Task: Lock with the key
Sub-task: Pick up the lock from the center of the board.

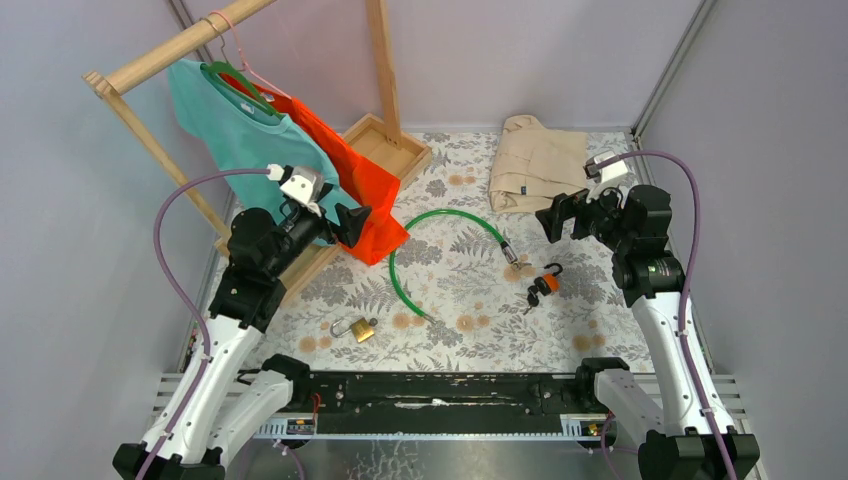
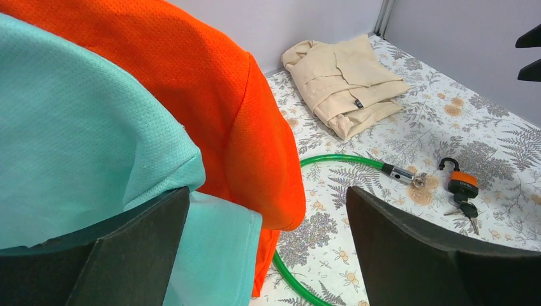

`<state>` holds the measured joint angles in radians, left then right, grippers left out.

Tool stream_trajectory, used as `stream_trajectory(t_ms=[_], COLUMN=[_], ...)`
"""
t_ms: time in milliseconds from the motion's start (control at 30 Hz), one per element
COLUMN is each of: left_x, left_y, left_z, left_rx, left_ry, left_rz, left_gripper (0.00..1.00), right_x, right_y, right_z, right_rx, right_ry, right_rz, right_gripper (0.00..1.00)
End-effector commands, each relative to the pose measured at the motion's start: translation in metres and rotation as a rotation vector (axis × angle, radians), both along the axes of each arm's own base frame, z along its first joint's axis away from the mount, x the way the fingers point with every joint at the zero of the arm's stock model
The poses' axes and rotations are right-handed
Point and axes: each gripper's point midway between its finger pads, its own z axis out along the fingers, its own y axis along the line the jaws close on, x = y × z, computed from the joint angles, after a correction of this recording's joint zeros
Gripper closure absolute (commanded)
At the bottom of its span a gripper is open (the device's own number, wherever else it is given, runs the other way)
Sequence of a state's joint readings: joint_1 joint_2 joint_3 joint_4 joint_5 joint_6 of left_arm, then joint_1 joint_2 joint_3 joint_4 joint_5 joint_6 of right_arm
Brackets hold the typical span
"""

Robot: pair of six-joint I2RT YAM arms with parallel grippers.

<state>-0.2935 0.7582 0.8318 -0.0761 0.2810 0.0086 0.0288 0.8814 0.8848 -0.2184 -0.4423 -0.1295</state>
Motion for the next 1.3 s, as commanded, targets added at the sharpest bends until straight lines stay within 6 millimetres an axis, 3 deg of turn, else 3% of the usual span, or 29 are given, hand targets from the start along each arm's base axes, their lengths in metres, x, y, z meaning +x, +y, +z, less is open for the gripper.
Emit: stream_trajectory(t_ms=[0,467,867,1000,1133,1267], left_x=[-0.001,-0.004,-0.014,-0.017,-0.037,-0.065], left_y=[0.0,-0.003,-0.016,-0.017,-0.02,-0.019], left_z=[0.006,0.001,-0.018,-0.026,-0.053,-0.096], left_rx=[-0.006,0.036,0.131,0.176,0.3,0.48], left_ry=[-0.016,-0.017,0.017,0.029,0.069,0.112], left_rz=[-0.007,-0.039,-0.16,-0.188,-0.296,-0.455], left_gripper=[0.0,0.0,0.0,0.0,0.0,0.0], right_x=[0.002,0.001,-0.007,-0.007,-0.003,-0.004], right_y=[0.003,0.003,0.013,0.007,-0.007,-0.021], right_z=[0.013,0.014,0.029,0.03,0.029,0.006], right_rx=[-0.004,-0.006,-0.046,-0.08,-0.134,-0.216], right_ry=[-0.062,-0.067,-0.06,-0.042,-0.023,0.097], right_rz=[0.029,0.036,0.132,0.112,0.047,0.012], right_gripper=[0.01,0.01,0.01,0.01,0.01,0.01])
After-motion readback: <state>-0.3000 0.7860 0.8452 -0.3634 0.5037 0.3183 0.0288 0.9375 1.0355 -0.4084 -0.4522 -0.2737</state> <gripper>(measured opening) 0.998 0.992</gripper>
